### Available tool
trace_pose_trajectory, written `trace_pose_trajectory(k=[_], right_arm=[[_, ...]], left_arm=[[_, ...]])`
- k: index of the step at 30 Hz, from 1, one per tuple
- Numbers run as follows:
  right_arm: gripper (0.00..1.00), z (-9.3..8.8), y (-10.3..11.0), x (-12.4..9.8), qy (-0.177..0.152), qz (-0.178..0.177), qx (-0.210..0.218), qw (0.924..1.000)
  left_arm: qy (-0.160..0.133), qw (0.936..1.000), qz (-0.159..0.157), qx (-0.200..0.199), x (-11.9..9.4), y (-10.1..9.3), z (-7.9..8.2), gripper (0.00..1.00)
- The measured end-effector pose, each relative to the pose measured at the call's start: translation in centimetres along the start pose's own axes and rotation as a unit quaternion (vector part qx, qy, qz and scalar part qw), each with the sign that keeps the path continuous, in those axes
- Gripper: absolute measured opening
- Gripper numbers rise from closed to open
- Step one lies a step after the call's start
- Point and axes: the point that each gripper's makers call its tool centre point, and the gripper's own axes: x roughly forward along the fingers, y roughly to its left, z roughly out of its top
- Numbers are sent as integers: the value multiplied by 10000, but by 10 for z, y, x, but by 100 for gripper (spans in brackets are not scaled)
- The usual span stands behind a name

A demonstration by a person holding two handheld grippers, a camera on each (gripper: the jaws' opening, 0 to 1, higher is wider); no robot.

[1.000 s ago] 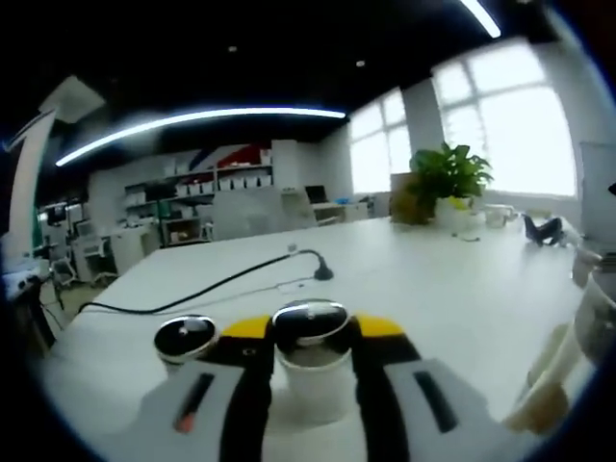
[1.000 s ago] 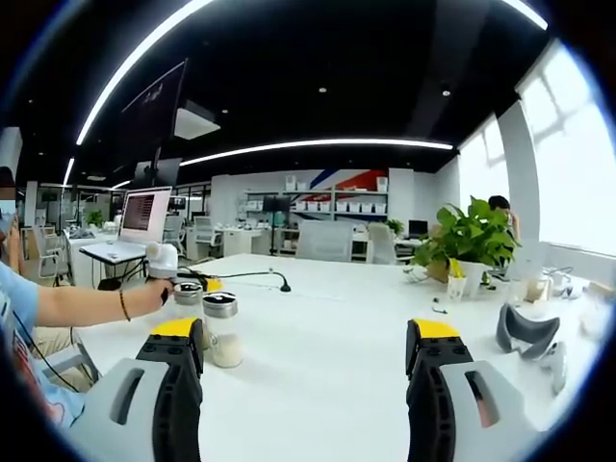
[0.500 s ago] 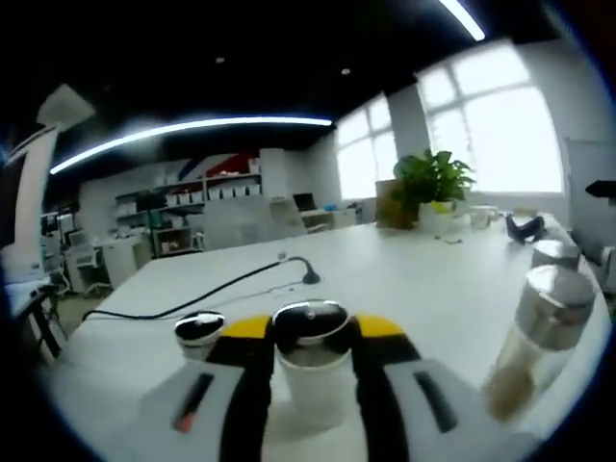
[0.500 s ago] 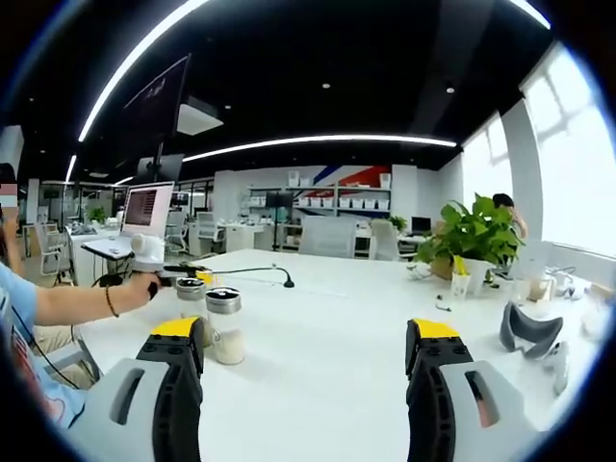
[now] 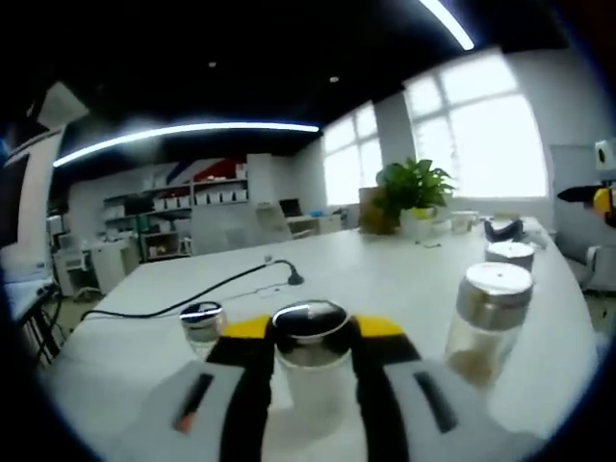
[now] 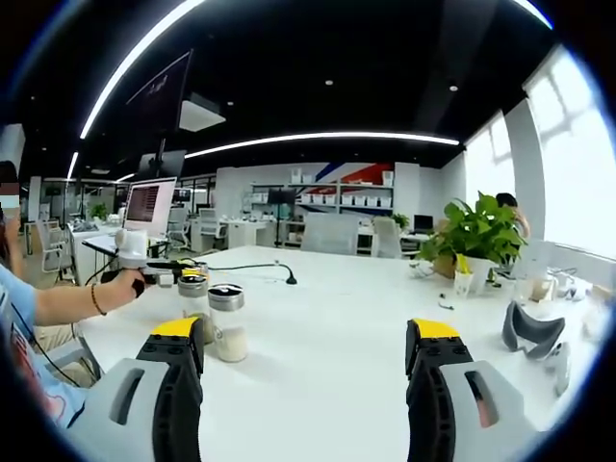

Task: Rotate the seasoning bottle until the label or dispensing opening points toward the visible target arrow and the bottle remains upright within the marked orientation range

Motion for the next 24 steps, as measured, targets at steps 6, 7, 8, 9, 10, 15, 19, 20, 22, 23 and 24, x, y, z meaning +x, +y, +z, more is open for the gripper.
trace_pose_trajectory(k=[6, 7, 8, 9, 10, 15, 19, 20, 22, 23, 24], right_arm=[[89, -1, 0, 0, 11, 4, -1, 10000], [89, -1, 0, 0, 16, 6, -3, 10000], [89, -1, 0, 0, 17, -1, -8, 10000], [89, 0, 0, -1, 13, -11, -17, 10000], [89, 0, -1, -1, 9, -20, -25, 10000], [89, 1, -2, -1, -12, -21, -7, 10000], [89, 0, -2, -1, 11, -16, -3, 10000], [88, 0, -3, -2, -8, -54, 25, 10000], [88, 2, -5, -3, -57, -121, 28, 9999], [88, 2, -6, -4, -59, -148, 16, 9999], [88, 2, -7, -4, -39, -171, 0, 9998]], left_arm=[[-35, 9998, -114, -145, -15, -9, 2, 32], [-32, 9998, -128, -153, -18, -11, 1, 32], [-78, 9998, -159, -133, -21, -13, 1, 32], [-84, 9998, -155, -127, -23, -14, 0, 32], [-41, 9998, -160, -106, -25, -15, -1, 32], [-16, 9992, -274, -291, -39, -22, -7, 32], [-35, 9993, -303, -228, -47, -25, -7, 32], [-47, 9992, -322, -253, -49, -25, -7, 32], [-55, 9990, -373, -254, -53, -29, -6, 32], [-65, 9989, -389, -252, -54, -30, -6, 32], [-69, 9989, -404, -244, -55, -31, -6, 32]])
